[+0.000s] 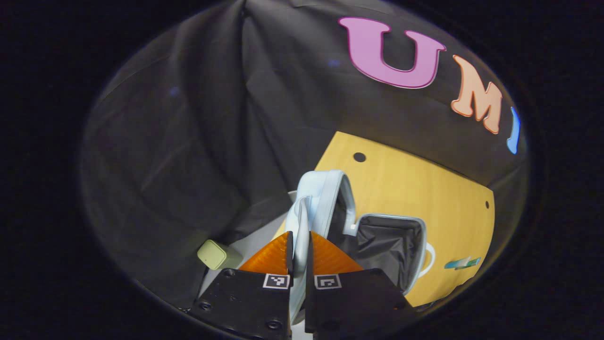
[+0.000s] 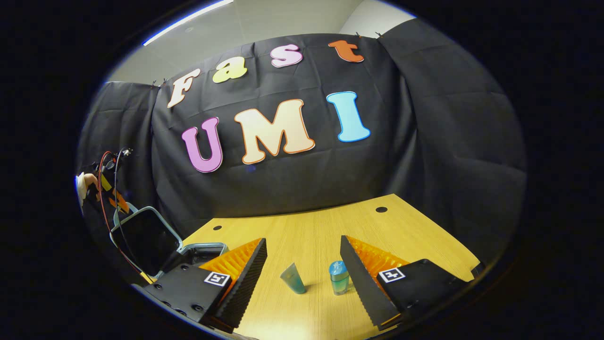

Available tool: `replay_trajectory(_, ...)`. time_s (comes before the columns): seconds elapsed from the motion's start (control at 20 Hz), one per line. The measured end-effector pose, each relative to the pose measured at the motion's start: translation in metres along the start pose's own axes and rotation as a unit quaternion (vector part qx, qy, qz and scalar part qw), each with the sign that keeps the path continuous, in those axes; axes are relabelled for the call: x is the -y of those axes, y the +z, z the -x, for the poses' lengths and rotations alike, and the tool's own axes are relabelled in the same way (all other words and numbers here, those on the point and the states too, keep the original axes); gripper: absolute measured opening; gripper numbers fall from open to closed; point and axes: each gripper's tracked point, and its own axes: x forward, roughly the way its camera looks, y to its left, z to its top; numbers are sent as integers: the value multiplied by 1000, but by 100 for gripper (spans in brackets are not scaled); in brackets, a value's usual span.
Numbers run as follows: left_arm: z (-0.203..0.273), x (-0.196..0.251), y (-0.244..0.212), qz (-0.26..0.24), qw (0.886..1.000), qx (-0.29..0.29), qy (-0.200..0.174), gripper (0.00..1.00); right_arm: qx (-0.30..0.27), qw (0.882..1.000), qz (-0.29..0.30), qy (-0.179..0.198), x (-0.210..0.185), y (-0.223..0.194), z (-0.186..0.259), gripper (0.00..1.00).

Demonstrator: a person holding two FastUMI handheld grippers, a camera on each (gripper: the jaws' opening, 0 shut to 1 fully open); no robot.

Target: First open the suitcase, pack the skin care products into it, and then close the suitcase.

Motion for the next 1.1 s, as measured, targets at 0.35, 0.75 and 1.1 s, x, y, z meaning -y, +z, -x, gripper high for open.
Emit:
replay_trajectory(0.35, -66, -64, -54, 8, 998, -34, 49, 5, -3, 1000, 13, -4, -33, -7, 3, 94)
replay_trajectory(0.75, -125, -73, -165, 83, 990, -116, 1, 5, -5, 999, 33, -29, -51, -14, 15, 98)
replay_trajectory(1.1, -141, -67, -207, 74, 988, -134, -23, 18, -18, 999, 34, -32, -60, -30, 20, 98)
